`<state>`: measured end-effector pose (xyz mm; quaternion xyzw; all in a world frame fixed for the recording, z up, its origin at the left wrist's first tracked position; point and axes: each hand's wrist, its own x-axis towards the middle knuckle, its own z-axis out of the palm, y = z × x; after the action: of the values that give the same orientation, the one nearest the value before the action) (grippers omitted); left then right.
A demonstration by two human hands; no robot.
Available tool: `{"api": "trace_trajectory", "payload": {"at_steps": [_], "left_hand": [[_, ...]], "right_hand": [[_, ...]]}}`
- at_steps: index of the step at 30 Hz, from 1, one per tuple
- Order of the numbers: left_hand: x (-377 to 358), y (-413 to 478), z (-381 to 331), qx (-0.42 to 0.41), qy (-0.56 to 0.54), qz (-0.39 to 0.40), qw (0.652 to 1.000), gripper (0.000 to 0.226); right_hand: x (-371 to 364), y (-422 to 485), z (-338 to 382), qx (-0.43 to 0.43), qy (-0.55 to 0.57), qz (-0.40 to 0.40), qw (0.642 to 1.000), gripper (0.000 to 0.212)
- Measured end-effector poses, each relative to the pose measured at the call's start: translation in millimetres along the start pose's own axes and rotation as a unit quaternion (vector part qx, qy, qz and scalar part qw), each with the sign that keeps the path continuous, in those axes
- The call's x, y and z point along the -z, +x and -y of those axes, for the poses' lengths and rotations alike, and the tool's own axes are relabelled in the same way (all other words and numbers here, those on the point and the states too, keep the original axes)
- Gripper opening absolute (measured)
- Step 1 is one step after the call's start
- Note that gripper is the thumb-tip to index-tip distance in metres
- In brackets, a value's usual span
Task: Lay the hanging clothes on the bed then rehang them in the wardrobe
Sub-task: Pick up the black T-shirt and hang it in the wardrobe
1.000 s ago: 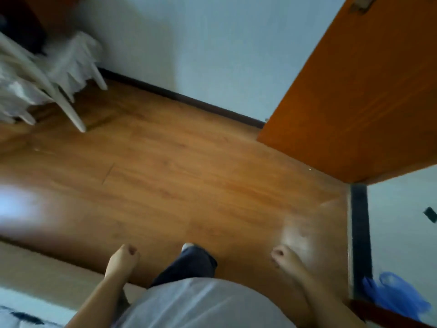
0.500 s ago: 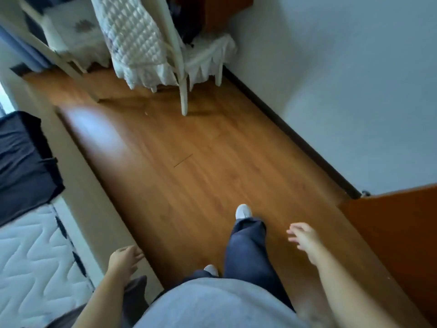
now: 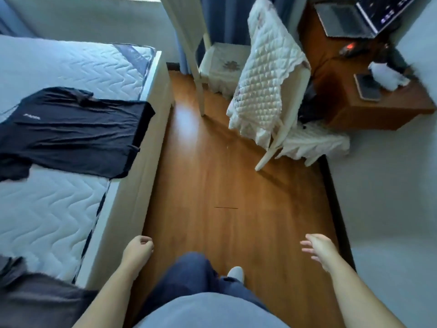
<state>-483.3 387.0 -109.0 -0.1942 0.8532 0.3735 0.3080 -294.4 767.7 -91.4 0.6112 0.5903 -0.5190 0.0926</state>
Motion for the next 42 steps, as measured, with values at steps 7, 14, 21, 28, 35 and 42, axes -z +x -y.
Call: {"api": "trace_trajectory", "payload": {"at_steps": [7,14,21,28,35,42], "left_hand": [[46.6,38.3,3.0,0.073,-0.073,-0.090,0.991,0.012],[104.9,142.4,-36.6,0.114,-0.083,-0.108,0.984,0.014],[165.9,215.9,-138.1,0.061,-0.053,-0.151,0.985,0.024],[209.1,260.6,-156.5,0.109,-0.136,-0.196,0.965,0.017],[281.8,334.8,-159.2,0.217,-0.200,-0.296,0.908,0.023],[338.8,415.7,-186.3,0.277,-0.224,-0.311,0.881,0.025]], "right_hand": [[-109.5,51.4,143.5,0.104,-0.189,0.127,0.968,0.020],[-224.5,66.0,289.4,0.133,-0.244,0.183,0.943,0.018],[-363.8,60.1,441.5,0.235,-0.257,0.213,0.913,0.015],[-485.1,57.6,500.1,0.257,-0.329,0.302,0.857,0.014],[-607.7,85.7,625.6,0.240,-0.365,0.314,0.843,0.020],[-744.2,63.7,702.1,0.242,-0.455,0.371,0.772,0.013]]}}
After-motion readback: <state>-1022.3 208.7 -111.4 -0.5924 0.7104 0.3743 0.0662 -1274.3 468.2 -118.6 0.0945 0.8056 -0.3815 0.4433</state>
